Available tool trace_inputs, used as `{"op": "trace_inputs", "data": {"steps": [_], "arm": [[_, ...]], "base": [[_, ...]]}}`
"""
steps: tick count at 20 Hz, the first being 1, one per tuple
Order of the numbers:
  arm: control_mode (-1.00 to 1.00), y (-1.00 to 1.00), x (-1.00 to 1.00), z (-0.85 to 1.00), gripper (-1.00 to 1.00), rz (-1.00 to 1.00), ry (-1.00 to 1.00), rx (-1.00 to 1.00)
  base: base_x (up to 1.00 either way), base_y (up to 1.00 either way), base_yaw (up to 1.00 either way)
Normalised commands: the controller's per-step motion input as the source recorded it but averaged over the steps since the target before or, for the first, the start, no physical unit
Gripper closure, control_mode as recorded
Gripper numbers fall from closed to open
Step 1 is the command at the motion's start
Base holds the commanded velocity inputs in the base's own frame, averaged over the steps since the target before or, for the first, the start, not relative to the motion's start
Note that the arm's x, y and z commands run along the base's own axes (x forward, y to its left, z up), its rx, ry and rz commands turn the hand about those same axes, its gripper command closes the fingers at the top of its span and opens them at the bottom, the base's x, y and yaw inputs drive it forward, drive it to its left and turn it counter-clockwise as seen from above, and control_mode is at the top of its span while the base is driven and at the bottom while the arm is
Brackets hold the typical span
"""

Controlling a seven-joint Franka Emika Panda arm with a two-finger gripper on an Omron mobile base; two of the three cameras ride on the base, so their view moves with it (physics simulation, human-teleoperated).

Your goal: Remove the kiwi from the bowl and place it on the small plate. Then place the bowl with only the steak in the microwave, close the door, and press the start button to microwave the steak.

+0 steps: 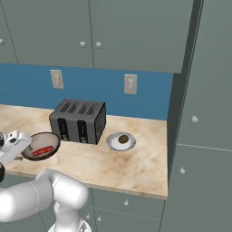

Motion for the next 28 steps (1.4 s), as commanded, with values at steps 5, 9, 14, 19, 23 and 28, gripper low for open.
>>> {"op": "trace_inputs", "data": {"steps": [5, 9, 14, 19, 23, 28], "arm": [[-1.0, -0.05, 0.0, -0.04, 1.0, 0.03, 0.0, 0.01], [-1.0, 0.0, 0.0, 0.0, 1.0, 0.01, 0.0, 0.0], [-1.0, 0.0, 0.0, 0.0, 1.0, 0.0, 0.0, 0.0], [-1.0, -0.16, -0.3, 0.37, 1.0, -0.03, -0.08, 0.0], [-1.0, -0.16, -0.38, 0.58, 1.0, -0.05, -0.12, 0.0], [-1.0, -0.14, -0.21, 0.72, 1.0, -0.07, -0.09, 0.0]], "base": [[0.0, 0.0, 0.0], [0.0, 0.0, 0.0], [0.0, 0.0, 0.0], [0.0, 0.0, 0.0], [0.0, 0.0, 0.0], [0.0, 0.0, 0.0]]}}
